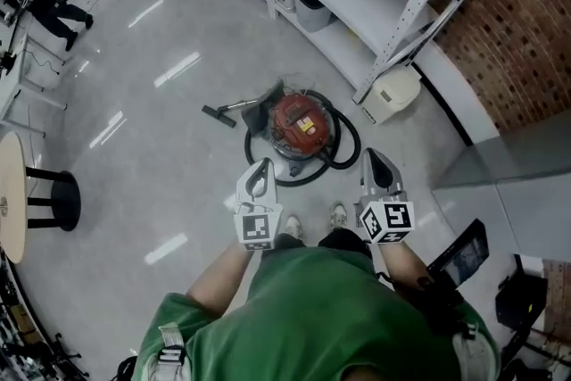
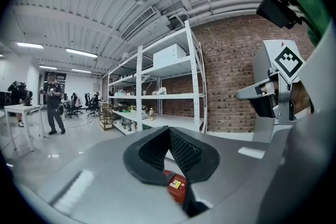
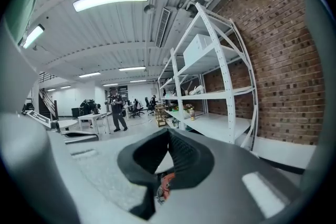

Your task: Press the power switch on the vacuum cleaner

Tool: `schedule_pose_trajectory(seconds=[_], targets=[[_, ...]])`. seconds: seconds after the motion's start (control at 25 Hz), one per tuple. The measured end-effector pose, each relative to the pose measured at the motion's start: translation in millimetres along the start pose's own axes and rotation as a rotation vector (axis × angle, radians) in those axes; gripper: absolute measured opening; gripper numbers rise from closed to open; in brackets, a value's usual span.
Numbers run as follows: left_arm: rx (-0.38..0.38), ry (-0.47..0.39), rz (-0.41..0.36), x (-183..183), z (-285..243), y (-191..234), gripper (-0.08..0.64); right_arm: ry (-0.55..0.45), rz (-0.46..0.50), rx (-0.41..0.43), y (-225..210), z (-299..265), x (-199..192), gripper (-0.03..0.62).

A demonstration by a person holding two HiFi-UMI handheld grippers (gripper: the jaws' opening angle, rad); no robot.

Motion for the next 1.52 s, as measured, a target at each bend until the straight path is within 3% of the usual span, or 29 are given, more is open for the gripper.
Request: schedule_pose_trajectory(seconds=[0.32, 0.64, 0.84, 1.08, 1.32, 1.52], targets=[[0.142, -0.005, 0.011, 3.2, -37.6, 5.8, 0.006, -0.011, 0.040, 0.149, -11.7, -72.5, 10.3, 0.003], [0.322, 0.007, 0.035, 12.5, -87.1, -11.3, 0.006, 0.005, 0.069, 0.339, -43.9, -144.7, 23.9, 0.003], [0.395, 0.011, 0.069, 15.6, -105.3, -25.0, 0.006, 0.036, 0.084, 0.430, -58.0, -176.3, 20.8, 0.003], [0.521, 0.073, 0.103, 10.2, -110.0, -33.9, 0.007, 0.079, 0.099, 0.526, -56.8, -204.8, 9.4, 0.003], [0.592, 0.087, 0.105, -5.4, -115.1, -39.6, 0.006, 0.120, 0.121, 0.616, -47.6, -225.8, -6.9, 0.005], [0.615, 0.101, 0.157, -14.4, -129.9, -43.1, 0.006, 0.156, 0.162, 0.664, -45.8, -240.2, -27.9, 0.005]])
Point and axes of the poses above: the fingertips, and each gripper's own axes: z backward along the fingers, y to its left, x out of its top, the point moved 7 cm from there along z, backward along the fingers, and after that the axes turned 15 degrees about -x, right-handed, at the moved point
